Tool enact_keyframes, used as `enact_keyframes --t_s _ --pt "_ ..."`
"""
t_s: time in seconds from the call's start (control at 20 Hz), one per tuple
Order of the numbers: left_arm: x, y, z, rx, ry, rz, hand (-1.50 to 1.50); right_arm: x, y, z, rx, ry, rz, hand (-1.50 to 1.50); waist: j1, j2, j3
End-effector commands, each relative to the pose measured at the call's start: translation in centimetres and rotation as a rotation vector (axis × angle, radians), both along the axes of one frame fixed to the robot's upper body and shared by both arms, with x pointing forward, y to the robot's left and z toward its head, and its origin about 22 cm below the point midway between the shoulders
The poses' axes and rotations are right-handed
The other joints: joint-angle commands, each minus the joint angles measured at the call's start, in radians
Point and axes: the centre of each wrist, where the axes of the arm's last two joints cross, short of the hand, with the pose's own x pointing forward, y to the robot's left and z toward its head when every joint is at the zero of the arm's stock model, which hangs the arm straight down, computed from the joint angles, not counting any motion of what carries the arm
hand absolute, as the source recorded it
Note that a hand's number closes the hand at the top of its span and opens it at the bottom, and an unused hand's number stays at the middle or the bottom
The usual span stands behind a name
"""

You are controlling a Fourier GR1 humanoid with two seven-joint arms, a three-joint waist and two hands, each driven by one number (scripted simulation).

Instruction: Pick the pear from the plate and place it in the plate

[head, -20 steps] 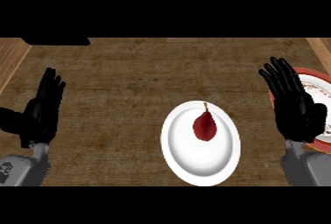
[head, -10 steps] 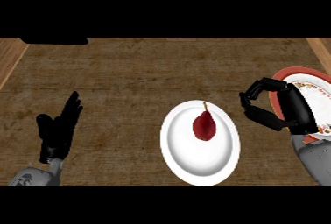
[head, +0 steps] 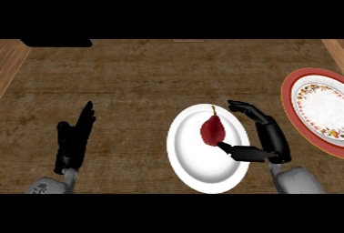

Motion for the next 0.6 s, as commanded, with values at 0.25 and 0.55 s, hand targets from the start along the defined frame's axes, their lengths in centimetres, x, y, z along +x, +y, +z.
enact_keyframes --t_s 0.25,0.55 --pt "0.1 0.5 -0.1 0.003 0.004 -0.002 0.0 3.0 -2.0 4.3 -0.531 -0.001 0.024 -1.5 -0.001 -0.005 -0.003" --pt "0.4 0.5 0.4 0.014 0.025 0.004 0.0 4.2 0.3 9.4 -0.754 0.135 0.094 -1.5 -0.005 -0.007 -0.003"
